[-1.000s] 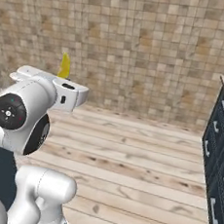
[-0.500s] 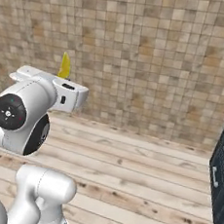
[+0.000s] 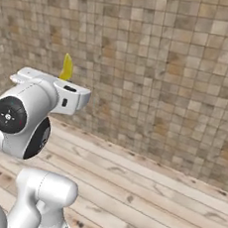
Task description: Take the lemon wedge from the fridge and place it on the plate with fish on the dining counter.
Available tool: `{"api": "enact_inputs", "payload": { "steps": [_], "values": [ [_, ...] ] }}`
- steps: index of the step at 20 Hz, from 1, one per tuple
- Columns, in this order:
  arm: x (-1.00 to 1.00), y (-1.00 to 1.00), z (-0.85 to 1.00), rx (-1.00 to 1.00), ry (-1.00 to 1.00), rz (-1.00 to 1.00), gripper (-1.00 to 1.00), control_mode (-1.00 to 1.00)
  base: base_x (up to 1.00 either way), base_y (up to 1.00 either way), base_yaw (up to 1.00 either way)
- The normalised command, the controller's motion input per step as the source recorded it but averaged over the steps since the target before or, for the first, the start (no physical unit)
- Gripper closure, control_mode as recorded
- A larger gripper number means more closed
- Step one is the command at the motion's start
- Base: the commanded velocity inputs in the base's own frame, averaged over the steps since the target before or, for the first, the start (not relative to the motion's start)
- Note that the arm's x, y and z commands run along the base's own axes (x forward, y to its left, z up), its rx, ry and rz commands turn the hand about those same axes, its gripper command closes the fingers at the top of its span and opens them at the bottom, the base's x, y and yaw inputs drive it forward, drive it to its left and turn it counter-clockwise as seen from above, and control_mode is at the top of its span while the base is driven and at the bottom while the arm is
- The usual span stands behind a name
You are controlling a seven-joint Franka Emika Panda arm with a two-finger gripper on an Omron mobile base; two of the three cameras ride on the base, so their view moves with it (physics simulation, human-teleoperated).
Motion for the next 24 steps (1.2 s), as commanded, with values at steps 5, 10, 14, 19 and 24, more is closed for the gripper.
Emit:
{"api": "enact_inputs", "payload": {
  "steps": [5, 10, 14, 19, 24],
  "values": [
    [0.00, 0.00, 0.00, 0.00, 0.00, 0.00, 1.00, 1.00, 1.00, 0.00, 0.48],
    [0.00, 0.00, 0.00, 0.00, 0.00, 0.00, 1.00, 1.00, 1.00, 0.00, 0.57],
    [0.00, 0.00, 0.00, 0.00, 0.00, 0.00, 1.00, 1.00, 0.88, 0.00, 0.61],
    [0.00, 0.00, 0.00, 0.00, 0.00, 0.00, 1.00, 1.00, 0.71, 0.00, 0.65],
    [0.00, 0.00, 0.00, 0.00, 0.00, 0.00, 1.00, 1.00, 0.56, 0.00, 0.69]
  ]
}}
